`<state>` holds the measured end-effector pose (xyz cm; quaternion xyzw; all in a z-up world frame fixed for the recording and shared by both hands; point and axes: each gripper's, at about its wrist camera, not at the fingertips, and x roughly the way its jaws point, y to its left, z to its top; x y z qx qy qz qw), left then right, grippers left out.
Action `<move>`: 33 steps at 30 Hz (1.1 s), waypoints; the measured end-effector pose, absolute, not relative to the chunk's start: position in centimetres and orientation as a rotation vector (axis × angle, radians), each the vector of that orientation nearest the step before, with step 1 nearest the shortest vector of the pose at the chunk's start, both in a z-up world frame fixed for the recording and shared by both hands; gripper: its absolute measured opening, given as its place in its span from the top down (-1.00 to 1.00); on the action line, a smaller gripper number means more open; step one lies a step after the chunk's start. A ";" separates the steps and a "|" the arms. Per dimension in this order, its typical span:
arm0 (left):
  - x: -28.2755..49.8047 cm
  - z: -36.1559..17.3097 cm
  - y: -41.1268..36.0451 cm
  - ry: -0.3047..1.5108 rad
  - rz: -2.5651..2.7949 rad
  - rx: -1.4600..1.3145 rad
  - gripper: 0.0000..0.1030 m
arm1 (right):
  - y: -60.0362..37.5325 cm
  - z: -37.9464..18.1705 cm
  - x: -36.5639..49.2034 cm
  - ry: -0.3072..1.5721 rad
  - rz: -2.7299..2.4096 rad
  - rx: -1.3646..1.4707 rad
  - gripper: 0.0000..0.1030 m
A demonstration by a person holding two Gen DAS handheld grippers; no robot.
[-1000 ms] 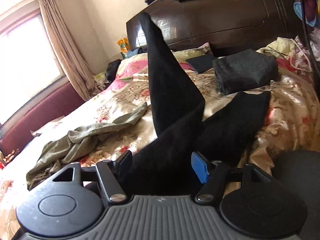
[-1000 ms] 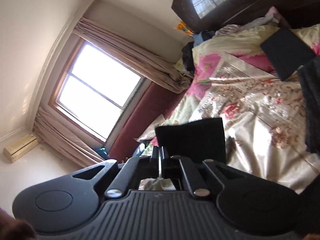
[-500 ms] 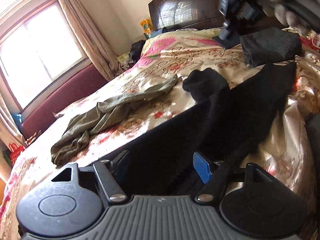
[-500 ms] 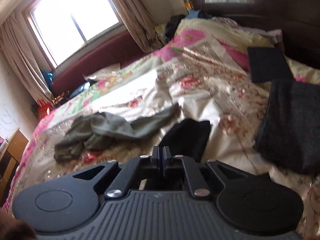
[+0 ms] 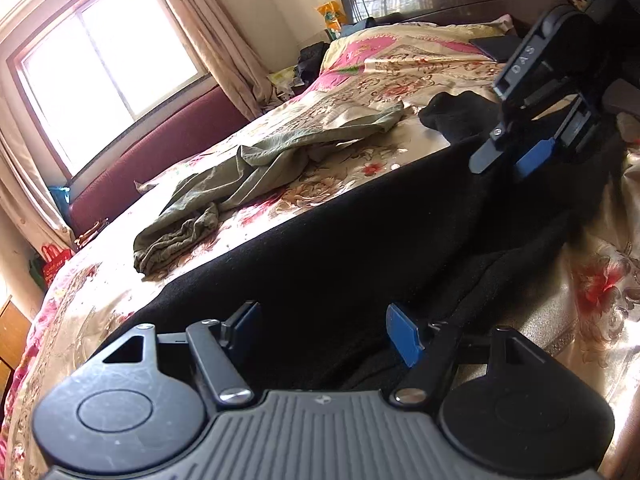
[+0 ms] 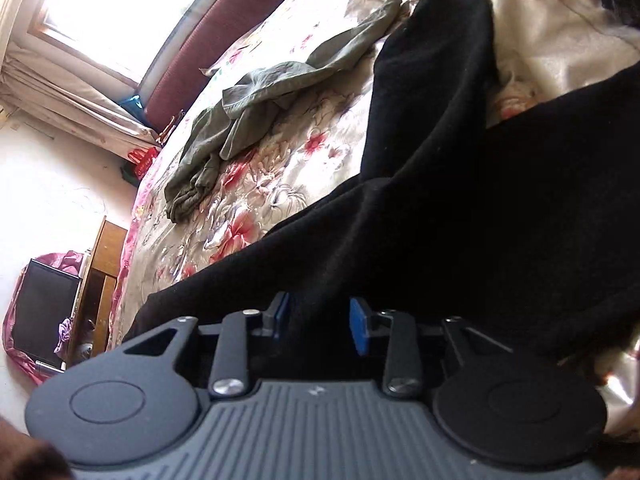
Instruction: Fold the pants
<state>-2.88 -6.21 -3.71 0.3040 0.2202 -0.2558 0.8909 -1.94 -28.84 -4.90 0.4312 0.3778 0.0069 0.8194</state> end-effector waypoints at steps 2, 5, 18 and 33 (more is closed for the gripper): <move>-2.9 -4.2 -6.7 0.455 -0.539 0.663 -0.62 | -28.5 -5.7 -1.2 0.807 0.042 0.994 0.25; -3.6 -3.8 -6.5 0.440 -0.585 0.660 -0.62 | -28.0 -4.6 -0.7 0.740 0.106 1.027 0.66; -3.1 -2.2 -8.1 0.364 -0.576 0.667 0.19 | -26.5 1.6 -5.4 0.587 0.270 1.161 0.96; -2.3 -5.3 -9.2 0.450 -0.592 0.723 0.45 | -34.9 0.3 -1.6 0.664 -0.190 0.869 0.02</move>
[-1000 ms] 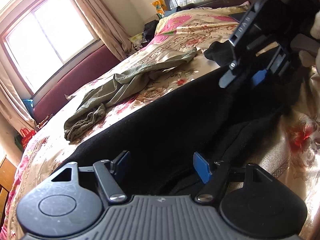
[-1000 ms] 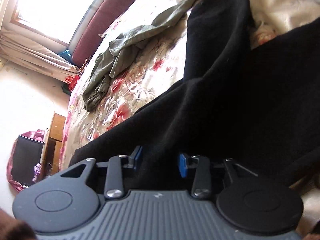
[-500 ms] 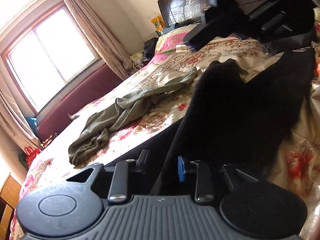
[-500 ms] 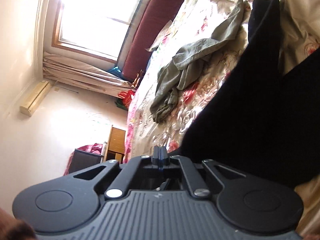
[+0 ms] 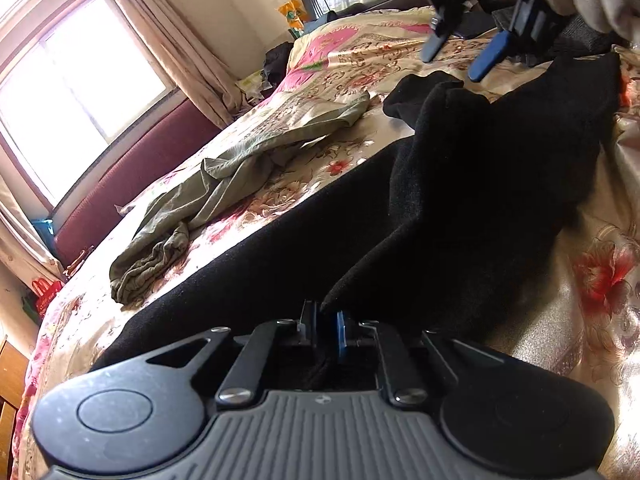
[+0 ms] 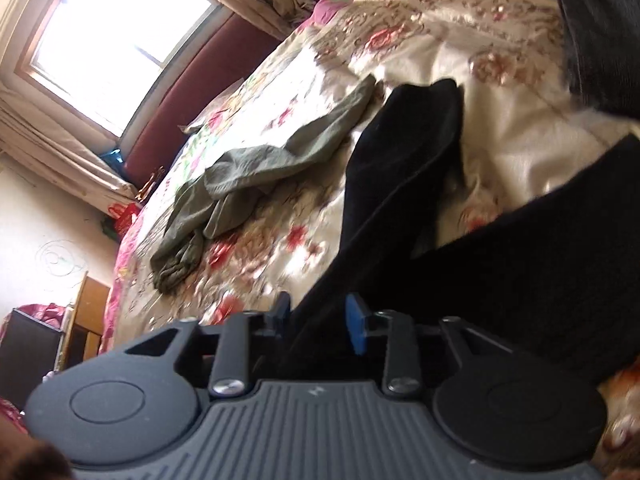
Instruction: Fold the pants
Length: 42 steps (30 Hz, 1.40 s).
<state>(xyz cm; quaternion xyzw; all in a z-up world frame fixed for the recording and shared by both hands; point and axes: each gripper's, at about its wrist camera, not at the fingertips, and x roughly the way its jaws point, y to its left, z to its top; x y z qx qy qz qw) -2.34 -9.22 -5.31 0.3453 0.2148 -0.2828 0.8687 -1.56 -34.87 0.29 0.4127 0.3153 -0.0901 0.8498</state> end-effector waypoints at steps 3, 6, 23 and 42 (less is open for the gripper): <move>-2.1 -5.6 -9.9 0.435 -0.589 0.737 0.43 | -36.6 -0.2 1.7 0.702 -0.268 0.819 0.00; -2.0 -5.4 -10.3 0.426 -0.595 0.737 0.31 | -38.4 -2.5 5.1 0.795 -0.351 0.832 -0.01; -0.4 0.6 -8.8 0.268 -0.485 0.659 0.54 | -38.3 9.2 -5.1 0.286 -0.048 0.976 0.88; -4.8 -5.0 -8.4 0.427 -0.620 0.869 0.48 | -41.2 -7.3 -11.9 0.259 -0.188 1.512 0.25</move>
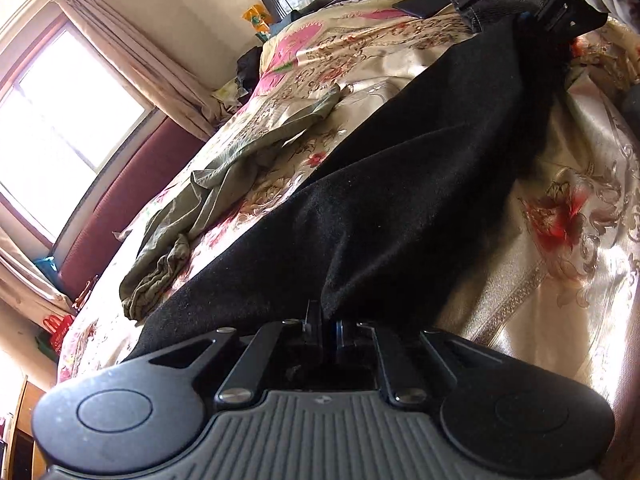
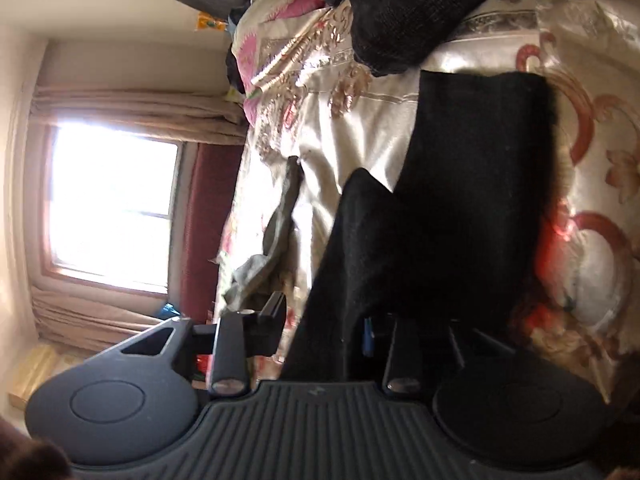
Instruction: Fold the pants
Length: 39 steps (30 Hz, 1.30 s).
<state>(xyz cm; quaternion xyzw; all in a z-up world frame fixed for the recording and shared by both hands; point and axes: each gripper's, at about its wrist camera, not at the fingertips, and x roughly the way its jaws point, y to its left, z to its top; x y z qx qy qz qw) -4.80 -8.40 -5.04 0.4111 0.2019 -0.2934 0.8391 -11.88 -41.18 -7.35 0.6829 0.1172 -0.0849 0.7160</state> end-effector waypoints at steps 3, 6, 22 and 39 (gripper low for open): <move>-4.6 -4.9 -8.5 0.438 -0.617 0.867 0.48 | -41.9 -6.7 -11.6 0.188 -0.175 1.542 0.25; -4.5 -4.9 -8.5 0.452 -0.621 0.866 0.48 | -41.4 -3.0 -12.5 0.130 -0.215 1.352 0.28; -4.9 -5.5 -8.4 0.456 -0.628 0.923 0.48 | -42.0 -7.6 -16.8 0.109 -0.378 1.461 0.27; -5.1 -5.5 -8.2 0.445 -0.636 0.929 0.47 | -45.0 -7.2 -17.6 0.098 -0.496 1.592 -0.30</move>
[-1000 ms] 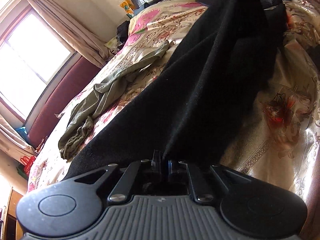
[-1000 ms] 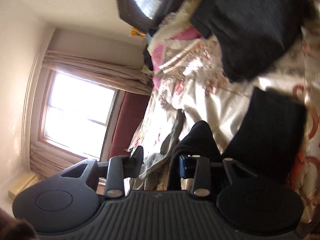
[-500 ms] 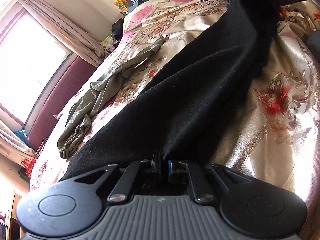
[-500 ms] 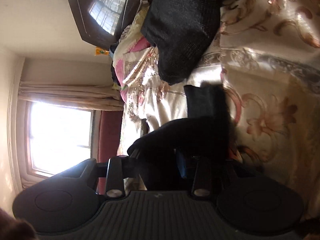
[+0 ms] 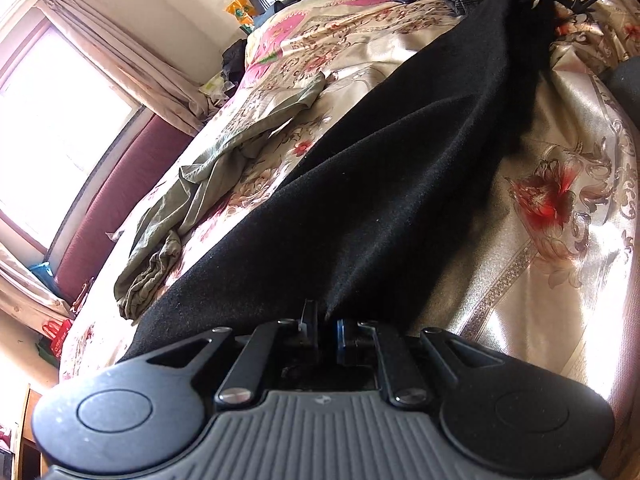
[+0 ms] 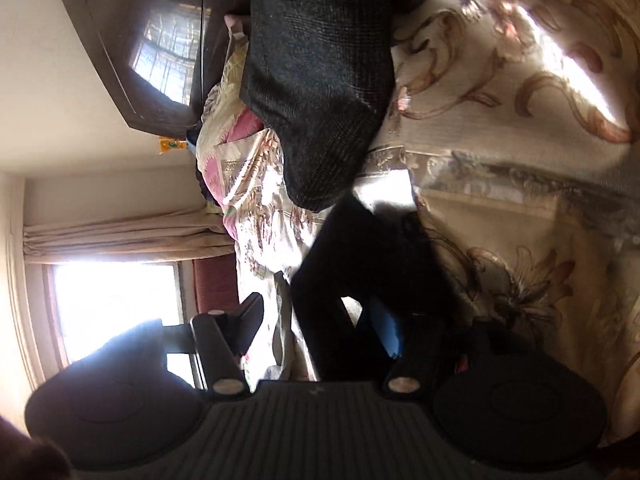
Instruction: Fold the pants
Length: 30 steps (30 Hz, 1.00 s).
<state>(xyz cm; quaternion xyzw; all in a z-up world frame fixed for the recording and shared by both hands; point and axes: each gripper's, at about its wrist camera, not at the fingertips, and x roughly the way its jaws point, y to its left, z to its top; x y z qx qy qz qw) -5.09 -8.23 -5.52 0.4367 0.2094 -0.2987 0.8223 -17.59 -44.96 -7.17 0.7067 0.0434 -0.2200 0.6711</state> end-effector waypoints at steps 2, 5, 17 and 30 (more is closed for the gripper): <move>-5.1 -5.5 -8.2 0.444 -0.636 0.925 0.47 | -45.2 -5.6 -17.4 0.118 -0.530 1.493 -0.45; -5.2 -5.6 -8.1 0.442 -0.637 0.919 0.47 | -45.3 -4.3 -16.0 0.266 -0.562 1.376 -0.51; -5.8 -4.7 -7.5 0.426 -0.641 0.909 0.39 | -44.3 -0.8 -13.5 0.264 -0.405 1.202 0.89; -6.3 -4.6 -7.2 0.426 -0.653 0.941 0.38 | -44.8 -6.6 -15.8 0.388 -0.453 1.284 0.73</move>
